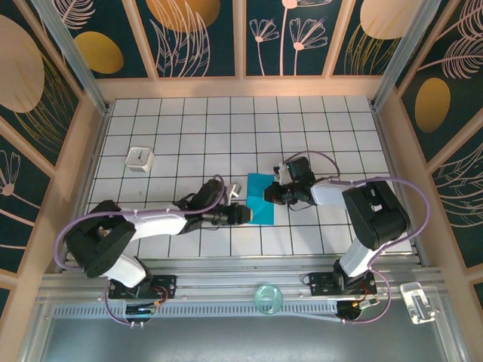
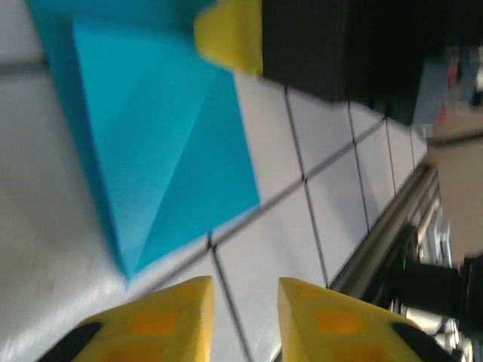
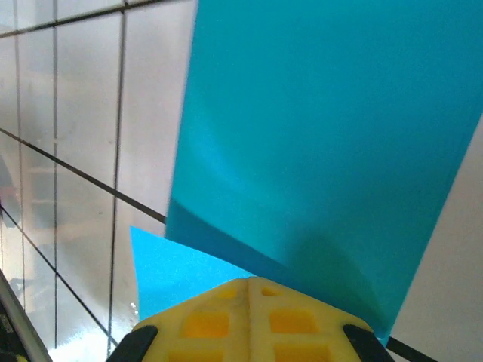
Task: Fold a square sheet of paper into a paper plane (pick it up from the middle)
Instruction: Fold the triangle a second time at the center of the table, then turn over the paper at the center of the table.
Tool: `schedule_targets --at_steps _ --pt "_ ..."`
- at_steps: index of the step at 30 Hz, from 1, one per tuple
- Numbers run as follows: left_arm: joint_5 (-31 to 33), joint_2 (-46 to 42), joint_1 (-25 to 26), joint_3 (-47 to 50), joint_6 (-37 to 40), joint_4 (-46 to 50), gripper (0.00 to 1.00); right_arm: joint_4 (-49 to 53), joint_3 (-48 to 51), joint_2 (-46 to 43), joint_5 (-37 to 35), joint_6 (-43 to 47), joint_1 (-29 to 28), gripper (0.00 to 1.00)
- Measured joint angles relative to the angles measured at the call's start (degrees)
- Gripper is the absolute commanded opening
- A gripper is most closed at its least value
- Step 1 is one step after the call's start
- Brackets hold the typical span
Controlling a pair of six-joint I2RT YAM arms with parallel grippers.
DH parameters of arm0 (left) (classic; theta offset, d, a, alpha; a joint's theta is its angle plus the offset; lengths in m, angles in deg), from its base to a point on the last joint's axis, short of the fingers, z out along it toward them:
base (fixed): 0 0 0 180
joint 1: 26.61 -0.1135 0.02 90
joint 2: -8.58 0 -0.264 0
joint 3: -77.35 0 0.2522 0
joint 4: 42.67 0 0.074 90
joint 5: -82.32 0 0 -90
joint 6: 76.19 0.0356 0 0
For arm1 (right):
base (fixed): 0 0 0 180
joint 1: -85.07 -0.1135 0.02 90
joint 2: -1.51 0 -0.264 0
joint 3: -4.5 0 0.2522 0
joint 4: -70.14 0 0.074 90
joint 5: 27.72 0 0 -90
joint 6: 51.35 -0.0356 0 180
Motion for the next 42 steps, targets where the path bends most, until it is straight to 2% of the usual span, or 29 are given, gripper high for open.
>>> schedule_targets --at_steps 2,5,8,11,19,25,42 --pt "1.16 3.23 -1.77 -3.32 -0.46 -1.01 0.1 3.78 0.26 -4.11 -1.46 0.61 0.92 0.15" --pt "2.1 7.8 -4.79 -6.23 0.15 -0.76 0.05 7.69 2.19 -11.69 -4.35 -0.72 1.22 0.17" --pt "2.45 14.56 -5.75 -12.0 1.73 0.9 0.02 9.77 5.2 -17.99 -6.75 -4.09 0.26 0.21" --pt "2.36 18.34 -5.73 -14.97 3.08 1.18 0.02 11.65 7.67 -20.46 -9.07 -8.39 -2.36 0.23" --pt "3.72 20.81 -5.7 -15.82 5.33 3.32 0.0 11.93 12.11 -21.09 -12.98 -17.59 -7.45 0.28" --pt "4.61 20.37 -5.51 -13.97 5.35 0.59 0.0 9.22 13.11 -20.17 -14.71 -22.93 -11.34 0.32" --pt "4.81 19.93 -5.53 -11.13 4.87 -4.35 0.0 2.08 15.65 -17.4 -16.92 -28.35 -13.68 0.32"
